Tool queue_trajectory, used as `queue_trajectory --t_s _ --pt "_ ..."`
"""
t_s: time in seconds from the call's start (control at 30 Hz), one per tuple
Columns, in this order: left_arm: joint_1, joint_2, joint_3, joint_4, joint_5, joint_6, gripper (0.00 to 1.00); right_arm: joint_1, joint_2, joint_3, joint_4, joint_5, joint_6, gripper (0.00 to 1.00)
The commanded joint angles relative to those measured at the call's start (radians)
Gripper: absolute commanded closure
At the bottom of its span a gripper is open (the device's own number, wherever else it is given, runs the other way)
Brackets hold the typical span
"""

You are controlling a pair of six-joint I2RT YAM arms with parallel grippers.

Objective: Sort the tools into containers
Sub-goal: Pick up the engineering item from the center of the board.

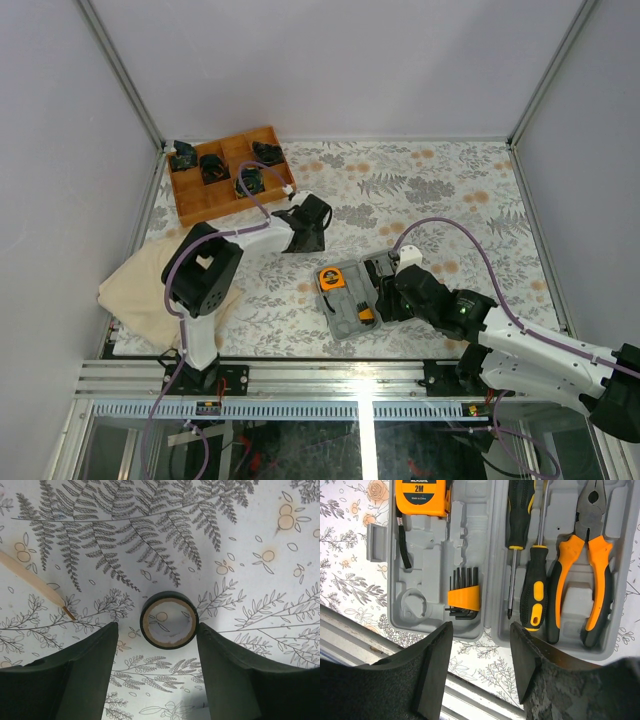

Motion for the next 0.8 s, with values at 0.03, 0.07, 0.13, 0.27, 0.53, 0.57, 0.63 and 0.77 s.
queue_trajectory --t_s 0.03,0.07,0.13,0.27,0.53,0.57,0.63,0.77 --pt "0.024 0.047 0.023 0.01 0.009 0.018 0.4 -0.004 -0.006 0.002 0.037 -0.018 -0.009 0.44" --pt "0.025 0.051 0.024 0.012 0.013 0.019 0.4 -0.004 -0.004 0.002 0.039 -0.02 -0.009 0.44" --pt "0.025 0.055 0.026 0.017 0.022 0.021 0.44 -0.004 -0.002 0.003 0.039 -0.024 -0.01 0.45" --pt "0.025 0.057 0.027 0.023 0.034 0.022 0.49 -0.004 -0.001 0.003 0.038 -0.027 -0.01 0.45" --pt "0.025 0.021 0.017 0.019 0.047 0.027 0.58 -0.004 -0.01 0.004 0.026 -0.023 -0.01 0.45" --pt "0.022 0.009 0.008 0.018 0.048 0.025 0.58 -0.004 -0.013 0.005 0.025 -0.019 -0.01 0.45" --pt "0.012 -0.029 -0.019 0.021 0.043 0.02 0.58 -0.004 -0.019 0.004 0.025 -0.009 -0.013 0.45" --pt "-0.029 -0.134 -0.09 0.016 0.028 0.011 0.6 -0.003 -0.024 0.005 0.024 0.005 -0.015 0.46"
